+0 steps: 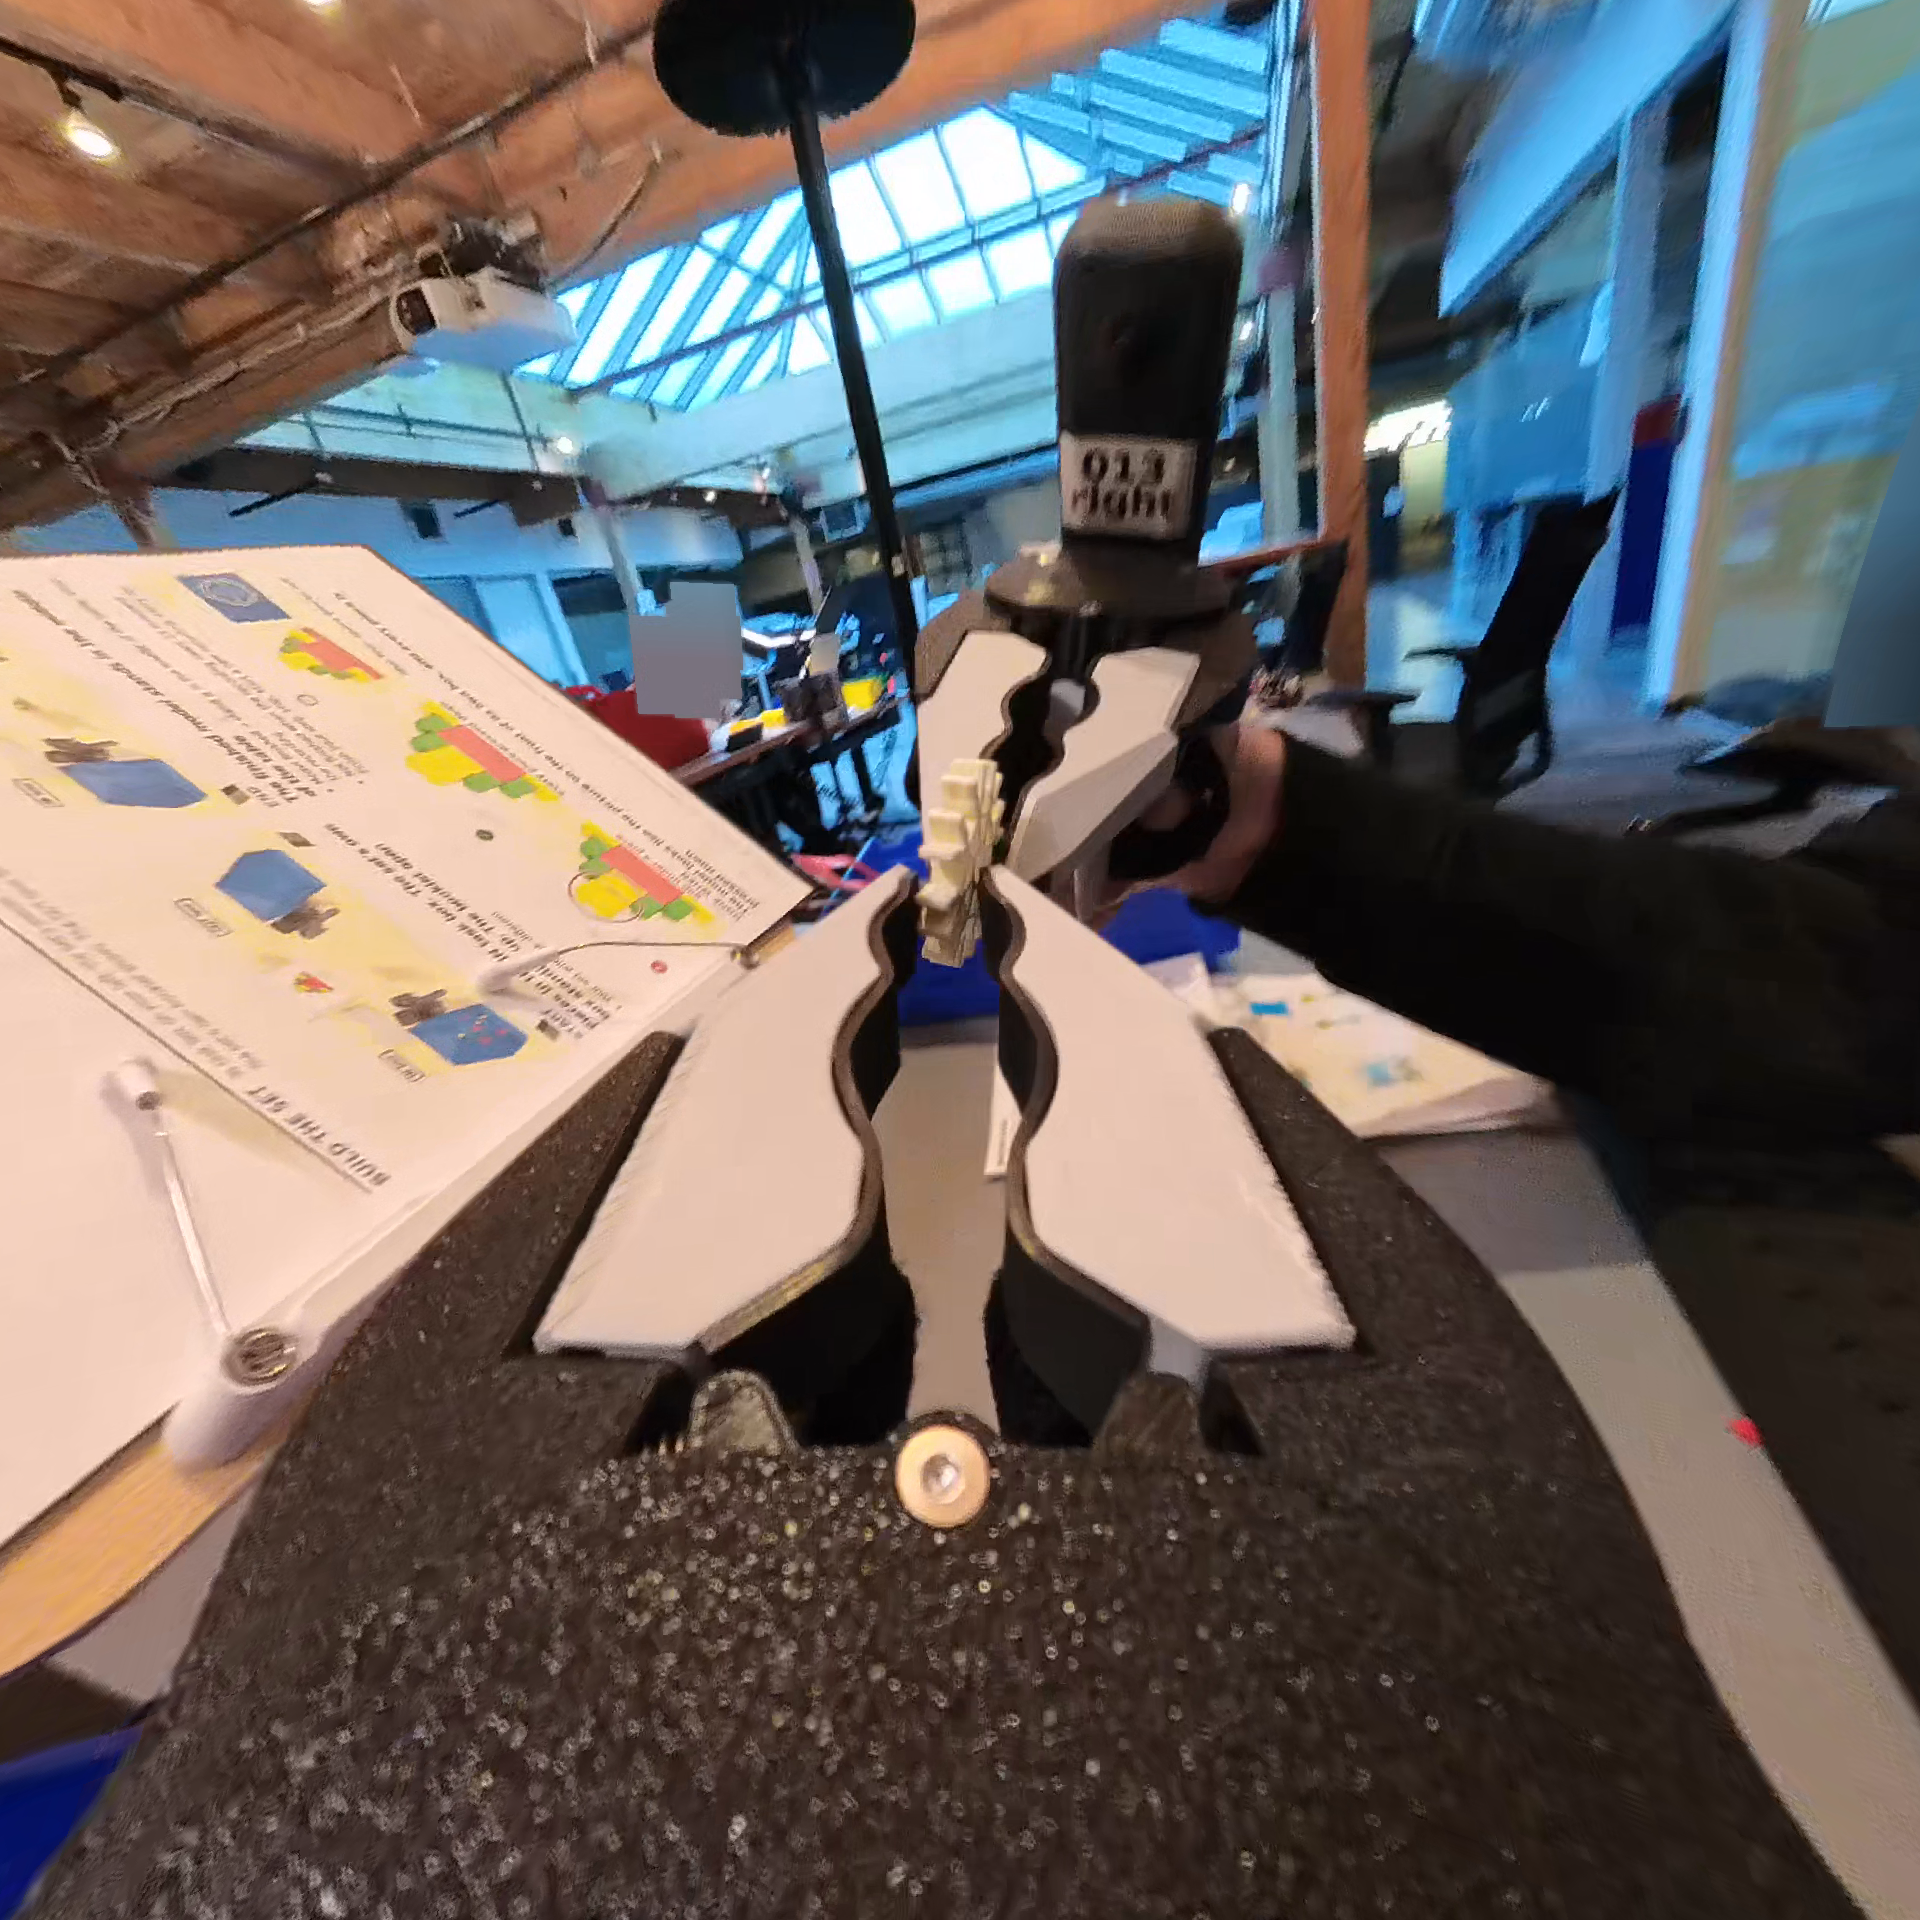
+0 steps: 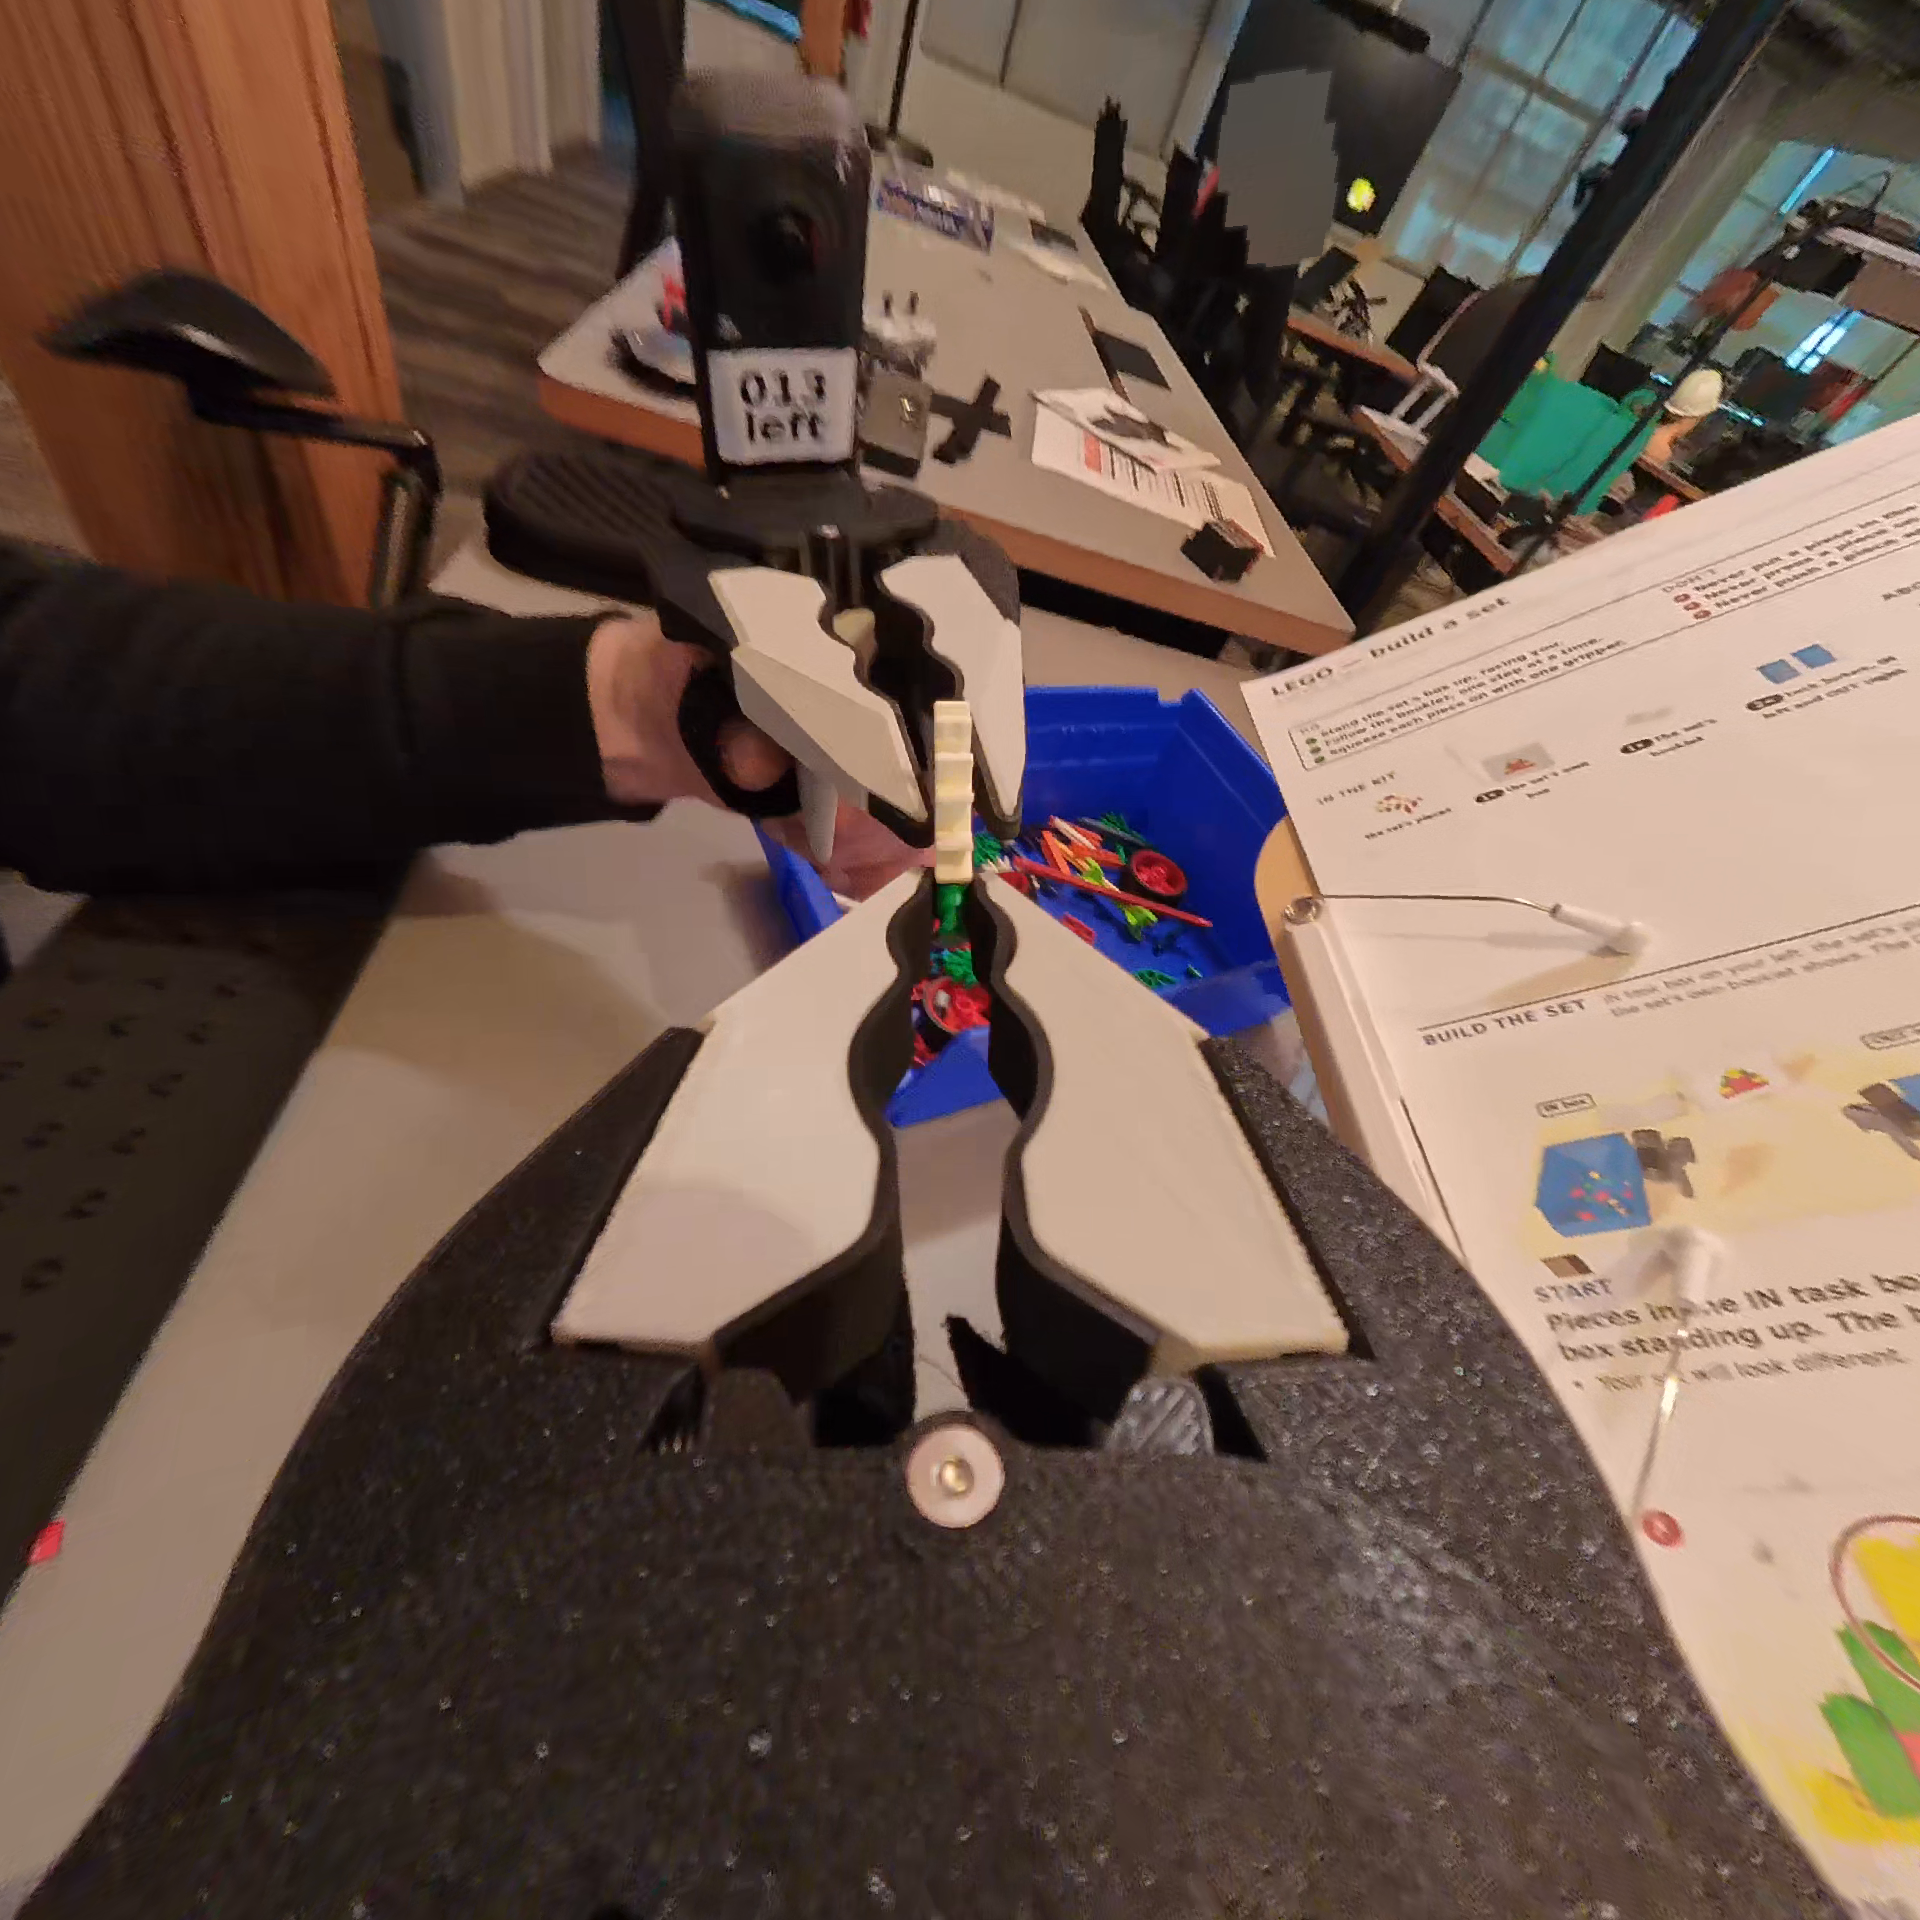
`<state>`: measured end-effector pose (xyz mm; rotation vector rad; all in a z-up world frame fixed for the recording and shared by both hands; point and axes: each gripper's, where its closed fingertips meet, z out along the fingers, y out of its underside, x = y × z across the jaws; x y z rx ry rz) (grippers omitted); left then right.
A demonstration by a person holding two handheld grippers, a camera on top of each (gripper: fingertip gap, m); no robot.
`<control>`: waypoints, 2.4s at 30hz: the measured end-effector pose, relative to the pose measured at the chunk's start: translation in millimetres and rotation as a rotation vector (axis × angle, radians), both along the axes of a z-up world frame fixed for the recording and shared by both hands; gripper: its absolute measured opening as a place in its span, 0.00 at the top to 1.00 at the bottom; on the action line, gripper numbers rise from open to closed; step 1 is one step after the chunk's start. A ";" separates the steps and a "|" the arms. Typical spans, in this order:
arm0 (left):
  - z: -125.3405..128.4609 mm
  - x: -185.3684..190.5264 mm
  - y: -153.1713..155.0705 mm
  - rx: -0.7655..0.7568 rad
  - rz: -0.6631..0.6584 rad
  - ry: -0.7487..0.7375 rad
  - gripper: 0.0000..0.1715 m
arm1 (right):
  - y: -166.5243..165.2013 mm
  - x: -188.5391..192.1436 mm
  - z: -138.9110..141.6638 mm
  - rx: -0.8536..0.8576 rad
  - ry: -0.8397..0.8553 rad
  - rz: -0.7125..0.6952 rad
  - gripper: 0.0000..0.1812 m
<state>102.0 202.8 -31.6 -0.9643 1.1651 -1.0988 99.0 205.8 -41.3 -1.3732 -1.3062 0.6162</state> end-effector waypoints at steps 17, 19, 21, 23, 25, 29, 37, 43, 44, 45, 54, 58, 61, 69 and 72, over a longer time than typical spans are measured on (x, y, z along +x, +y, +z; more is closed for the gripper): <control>-1.0 -9.2 54.1 0.168 0.567 0.188 0.94 | 61.6 -2.8 6.1 0.289 -0.159 -0.472 0.97; -2.9 -10.8 62.5 0.167 0.634 0.202 0.93 | 71.2 -3.1 3.3 0.342 -0.188 -0.546 0.97; -5.8 -13.2 67.9 0.183 0.684 0.231 0.93 | 77.8 -4.1 0.0 0.374 -0.205 -0.594 0.98; -5.2 -15.3 71.4 0.198 0.734 0.242 0.93 | 81.8 -5.6 -0.2 0.384 -0.190 -0.627 0.99; -6.0 -16.5 73.2 0.231 0.761 0.259 0.93 | 83.3 -6.3 0.1 0.385 -0.174 -0.643 0.99; -2.1 -19.7 74.7 0.221 0.770 0.206 0.94 | 84.3 -10.4 2.4 0.309 -0.061 -0.636 0.98; 4.5 -26.2 81.1 0.248 0.859 0.122 0.98 | 86.8 -22.3 5.8 0.131 0.175 -0.622 0.99; -7.3 -69.3 91.1 0.215 0.882 0.429 0.98 | 80.0 -57.9 -23.9 -0.005 0.132 -0.477 0.98; -24.5 -78.2 94.7 0.162 0.865 0.531 0.98 | 78.3 -67.9 -33.6 -0.017 0.100 -0.450 0.98; -43.5 -87.6 98.6 0.112 0.858 0.620 0.98 | 77.8 -77.1 -46.2 -0.032 0.062 -0.434 0.98; -100.1 -136.3 130.9 -0.114 0.971 0.812 0.78 | 88.7 -77.5 -92.7 -0.119 -0.103 -0.445 0.82; -90.7 -111.9 113.4 -0.088 0.832 0.750 0.78 | 54.1 -53.5 -100.5 -0.209 -0.296 -0.260 0.84; -89.1 -89.5 93.7 -0.065 0.708 0.747 0.81 | 7.2 -17.0 -126.6 -0.276 -0.547 -0.090 0.84; -94.0 -47.9 50.8 -0.004 0.456 0.764 0.83 | -33.5 33.8 -219.1 -0.508 -0.947 0.017 0.88; -94.5 -41.8 44.1 0.008 0.423 0.766 0.83 | -32.2 36.7 -235.2 -0.520 -1.004 0.014 0.91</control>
